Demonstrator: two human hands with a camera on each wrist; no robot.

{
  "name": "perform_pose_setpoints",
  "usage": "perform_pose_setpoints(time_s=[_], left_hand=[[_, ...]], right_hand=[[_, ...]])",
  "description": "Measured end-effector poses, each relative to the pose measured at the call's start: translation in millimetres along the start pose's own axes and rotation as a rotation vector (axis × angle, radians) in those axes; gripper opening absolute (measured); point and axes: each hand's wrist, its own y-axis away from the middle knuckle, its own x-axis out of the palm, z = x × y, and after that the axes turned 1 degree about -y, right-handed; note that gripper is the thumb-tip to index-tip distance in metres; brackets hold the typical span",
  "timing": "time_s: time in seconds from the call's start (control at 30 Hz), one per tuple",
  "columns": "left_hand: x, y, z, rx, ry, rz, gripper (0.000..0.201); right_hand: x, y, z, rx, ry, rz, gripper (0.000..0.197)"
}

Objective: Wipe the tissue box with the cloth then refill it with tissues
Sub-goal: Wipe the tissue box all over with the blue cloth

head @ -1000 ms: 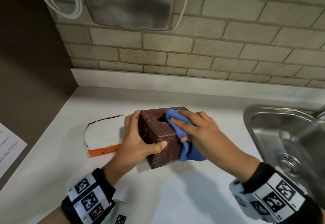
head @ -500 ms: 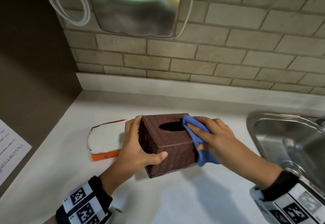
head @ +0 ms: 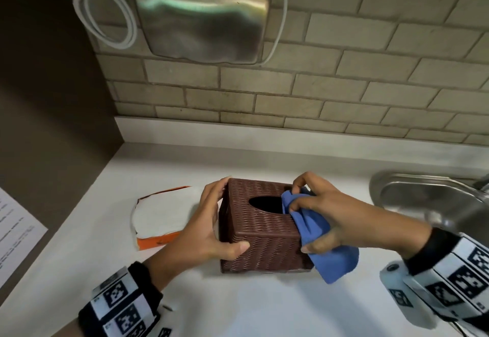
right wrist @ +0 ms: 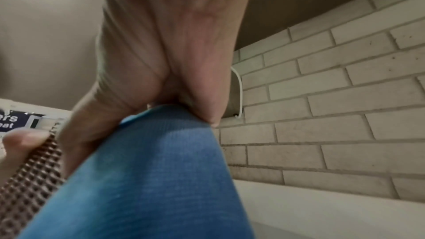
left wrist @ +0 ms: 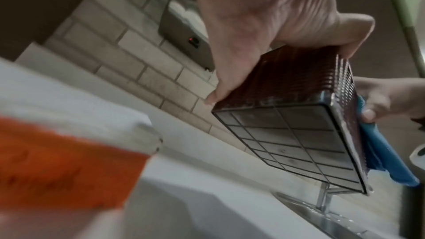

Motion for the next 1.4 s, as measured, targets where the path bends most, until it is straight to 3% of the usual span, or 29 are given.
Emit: perform_pose_setpoints(time_s=[0.13,0.23,0.3,0.4,0.47,0.6,0.67,0.77,0.9,1.0,1.1,1.17,1.3,1.4], left_hand=[[-2.5,-0.6,-18.7,0.095,-0.449,0.035,0.101],[-3.5,-5.1,-28.9,0.216,-0.723,0.104,0.064],[-6.0,-9.5,-31.3,0.251,-0.788,0.129,0.043],[-5.5,-16.3,-32.4,0.233,-0.590,0.132,0.041],[-5.2,-21.2,-25.6,0.206,-0.445,0.079,0.044],[-9.5,-34.9,-16.4,-0.030,-0.082,-0.054,0.034],[-11.2,-39.0,-19.8,-0.092,-0.009,-0.054,0.037],[-12.8,-37.5,-23.3,-0.016,-0.081,0.036,0.056],[-15.4,-32.9,-24.7,-0.055,-0.192,0.047,0.055],[-14.1,-32.0,-23.8,-0.116,-0.076,0.010,0.057],[-9.0,-39.1,-26.4,-0.145,0.167,0.003,0.043],[-6.3,-45.0,-27.0,-0.152,0.235,-0.019,0.041],[-7.6,-45.5,-19.5,-0.155,0.288,-0.002,0.043],[-11.4,-42.3,-17.2,-0.185,0.312,-0.007,0.035]], right_hand=[[5.3,-2.6,-1.4,0.028,0.045,-0.050,0.057],[3.5,-5.2,2.6,0.034,0.031,-0.027,0.057],[0.8,-6.8,4.7,0.024,0.017,-0.002,0.055],[-5.4,-9.3,3.0,0.032,-0.022,0.008,0.051],[-9.2,-10.0,0.1,0.045,-0.047,-0.084,0.050],[-4.9,-5.2,6.7,0.019,-0.181,-0.604,0.038],[11.8,-4.7,21.0,0.011,-0.144,-0.761,0.042],[50.6,-9.7,46.7,0.030,-0.009,-0.724,0.049],[78.8,-14.7,50.3,0.070,0.159,-0.689,0.053],[75.5,-19.0,32.9,0.079,0.115,-0.790,0.056],[71.7,-25.7,26.2,0.153,-0.057,-0.873,0.059],[77.1,-28.3,39.1,0.157,0.025,-0.824,0.050],[94.0,-24.8,50.6,0.083,0.045,-0.660,0.051],[83.1,-29.2,19.9,0.154,0.069,-0.693,0.050]])
